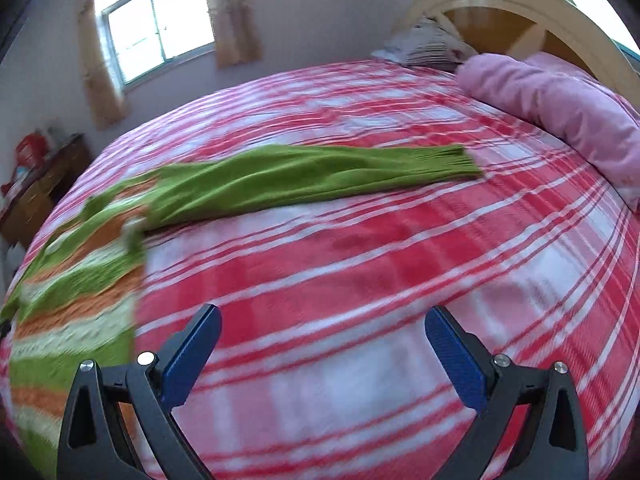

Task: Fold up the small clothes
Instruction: 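Reach the right gripper to the sleeve cuff and close on it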

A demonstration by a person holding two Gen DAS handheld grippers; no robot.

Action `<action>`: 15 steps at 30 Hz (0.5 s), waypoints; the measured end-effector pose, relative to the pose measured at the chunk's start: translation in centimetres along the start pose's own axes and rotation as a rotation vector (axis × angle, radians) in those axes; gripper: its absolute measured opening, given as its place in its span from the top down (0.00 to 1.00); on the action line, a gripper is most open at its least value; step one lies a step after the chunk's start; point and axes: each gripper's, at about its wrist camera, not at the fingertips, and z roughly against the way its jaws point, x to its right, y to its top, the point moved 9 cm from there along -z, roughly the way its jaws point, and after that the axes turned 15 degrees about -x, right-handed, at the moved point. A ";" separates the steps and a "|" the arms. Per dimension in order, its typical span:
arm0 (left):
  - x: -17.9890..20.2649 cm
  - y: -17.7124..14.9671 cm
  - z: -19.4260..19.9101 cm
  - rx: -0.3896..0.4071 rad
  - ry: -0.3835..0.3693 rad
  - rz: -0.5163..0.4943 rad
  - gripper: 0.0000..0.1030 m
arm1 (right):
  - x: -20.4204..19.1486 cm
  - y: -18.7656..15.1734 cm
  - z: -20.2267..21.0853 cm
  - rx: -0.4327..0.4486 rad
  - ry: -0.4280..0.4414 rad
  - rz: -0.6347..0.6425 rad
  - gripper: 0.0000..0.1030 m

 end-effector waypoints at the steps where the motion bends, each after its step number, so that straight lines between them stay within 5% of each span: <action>1: 0.0 0.2 -0.6 -0.008 0.003 0.000 0.00 | 0.8 0.6 -0.4 -0.003 -0.009 -0.013 0.02; 15: -2.0 2.1 -4.4 -0.048 0.040 0.100 0.00 | 13.4 11.9 -5.5 -0.023 -0.147 -0.213 0.39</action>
